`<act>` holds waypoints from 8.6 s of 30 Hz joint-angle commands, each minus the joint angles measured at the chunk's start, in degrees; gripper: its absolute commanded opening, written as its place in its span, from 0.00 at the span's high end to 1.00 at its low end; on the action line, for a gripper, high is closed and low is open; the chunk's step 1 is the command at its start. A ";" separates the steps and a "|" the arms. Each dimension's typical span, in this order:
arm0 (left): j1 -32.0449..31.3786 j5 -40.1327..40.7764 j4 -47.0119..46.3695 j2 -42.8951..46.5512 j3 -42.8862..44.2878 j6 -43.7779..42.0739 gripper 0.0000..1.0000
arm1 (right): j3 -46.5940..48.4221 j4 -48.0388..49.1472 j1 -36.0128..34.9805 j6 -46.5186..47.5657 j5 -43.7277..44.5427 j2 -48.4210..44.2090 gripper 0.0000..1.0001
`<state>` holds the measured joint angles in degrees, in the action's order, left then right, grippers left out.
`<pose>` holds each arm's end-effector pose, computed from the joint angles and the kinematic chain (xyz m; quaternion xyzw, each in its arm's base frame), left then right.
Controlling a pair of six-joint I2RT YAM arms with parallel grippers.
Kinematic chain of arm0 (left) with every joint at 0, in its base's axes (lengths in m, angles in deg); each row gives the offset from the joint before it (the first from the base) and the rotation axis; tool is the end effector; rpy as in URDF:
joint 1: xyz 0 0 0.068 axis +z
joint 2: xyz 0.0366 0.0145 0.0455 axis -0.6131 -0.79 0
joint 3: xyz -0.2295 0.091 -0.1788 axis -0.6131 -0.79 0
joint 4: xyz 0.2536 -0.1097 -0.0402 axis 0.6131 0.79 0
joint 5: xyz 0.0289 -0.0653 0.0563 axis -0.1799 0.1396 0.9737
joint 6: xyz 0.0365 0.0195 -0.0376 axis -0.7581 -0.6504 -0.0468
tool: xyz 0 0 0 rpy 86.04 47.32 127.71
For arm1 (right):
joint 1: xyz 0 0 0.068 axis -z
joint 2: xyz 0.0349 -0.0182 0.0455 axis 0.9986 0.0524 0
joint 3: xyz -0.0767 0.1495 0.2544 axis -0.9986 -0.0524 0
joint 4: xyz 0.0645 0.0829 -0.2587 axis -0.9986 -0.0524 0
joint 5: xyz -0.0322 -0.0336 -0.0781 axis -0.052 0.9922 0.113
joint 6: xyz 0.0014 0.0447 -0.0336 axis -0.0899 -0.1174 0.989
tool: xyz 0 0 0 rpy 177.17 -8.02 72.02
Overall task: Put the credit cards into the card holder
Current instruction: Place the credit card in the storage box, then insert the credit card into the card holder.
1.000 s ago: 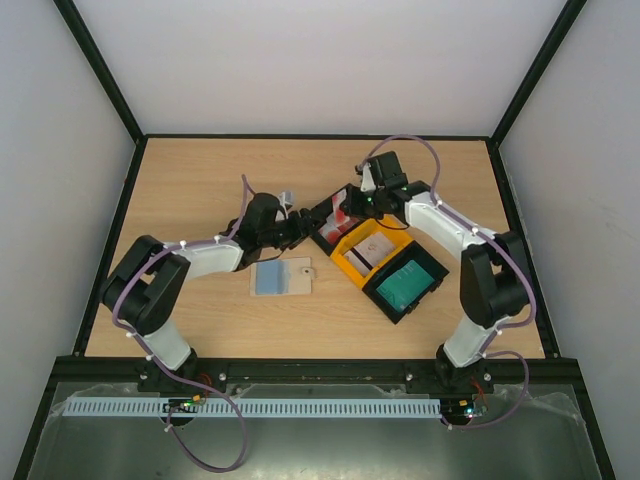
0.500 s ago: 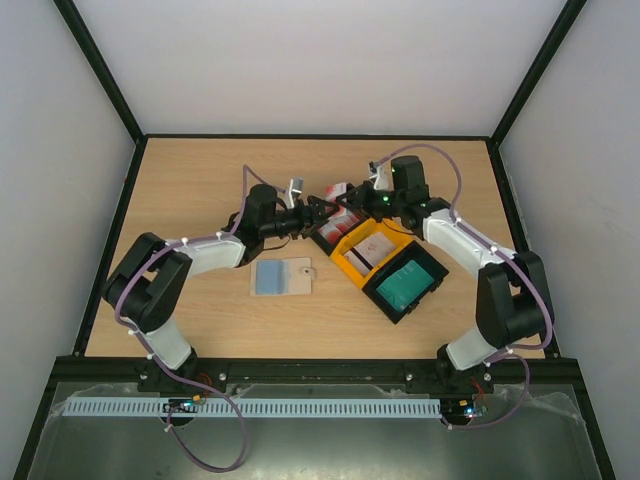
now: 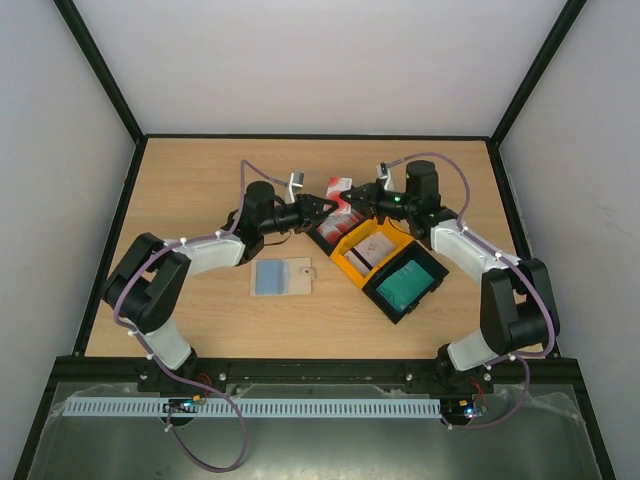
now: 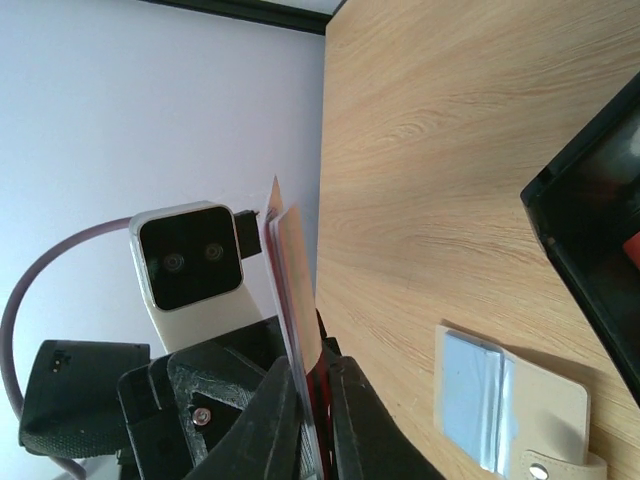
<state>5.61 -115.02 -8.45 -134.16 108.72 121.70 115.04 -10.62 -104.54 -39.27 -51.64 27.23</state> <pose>0.3143 -0.2253 0.2499 0.0041 0.7257 -0.6415 0.2486 0.3193 0.1350 0.2893 0.0024 0.7678 0.6225 0.1511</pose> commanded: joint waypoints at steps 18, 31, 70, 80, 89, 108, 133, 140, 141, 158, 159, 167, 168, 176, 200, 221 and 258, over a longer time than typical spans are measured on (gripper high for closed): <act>0.06 -0.60 -1.66 4.15 1.13 4.92 0.97 | -4.37 1.80 0.89 7.03 -0.27 -8.65 0.70; 0.56 -1.01 -5.05 6.08 0.81 8.42 0.97 | -8.40 3.63 1.01 5.80 3.11 -10.88 0.74; -1.83 -6.81 -12.68 5.81 3.07 11.27 0.97 | -8.80 31.07 0.91 -12.70 -8.49 -7.20 0.93; -0.16 -2.73 -5.04 7.74 2.30 8.32 0.89 | -8.91 30.14 2.32 -13.21 -4.92 -10.47 0.98; 1.56 -2.58 -5.04 8.46 0.31 8.43 0.90 | -9.16 30.23 3.08 -14.22 -4.17 -11.53 0.98; 3.15 -2.98 -3.71 9.78 -1.13 6.57 0.93 | -8.00 19.84 3.77 -6.59 -2.91 -12.13 0.98; 4.69 11.96 27.41 21.12 -12.04 -13.94 0.97 | 8.50 -28.82 -6.12 30.28 28.42 4.88 0.98; 4.70 13.17 28.06 22.11 -14.26 -14.58 0.97 | 15.89 -34.62 -10.75 34.13 34.03 13.25 0.98; 4.70 13.40 28.17 22.25 -14.37 -14.72 0.97 | 16.78 -35.44 -10.98 34.53 35.03 14.05 0.97; 4.29 12.47 25.73 26.19 -14.44 -14.25 0.97 | 9.77 -23.92 -11.73 29.58 29.22 2.10 0.45; 4.12 11.92 25.00 26.78 -14.49 -13.92 0.97 | 7.44 -19.92 -11.73 27.06 26.21 0.29 0.42; 3.16 4.28 14.12 30.41 -17.11 -6.86 0.97 | -8.23 20.02 -11.85 1.68 9.49 -8.33 0.28; 3.12 3.45 12.52 30.82 -17.46 -5.63 0.97 | -8.55 22.37 -11.96 -0.01 8.57 -7.99 0.28; 2.44 1.66 8.93 33.99 -18.33 -0.92 0.97 | -10.71 31.52 -16.06 -7.23 6.75 -6.16 0.45; 1.37 2.87 5.61 40.30 -19.05 3.06 0.97 | -12.04 30.92 -19.48 -9.38 9.37 -10.93 0.47; -1.19 27.09 41.95 47.57 -22.31 -8.75 0.34 | -16.93 5.30 -21.43 7.23 21.76 -14.77 0.98; -1.81 35.11 41.42 28.79 -26.55 -9.41 0.68 | -17.95 31.12 -31.59 1.89 24.72 16.33 0.98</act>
<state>3.97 -78.32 34.35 -101.90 79.39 114.74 95.10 18.51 -135.77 -37.19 -26.70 41.57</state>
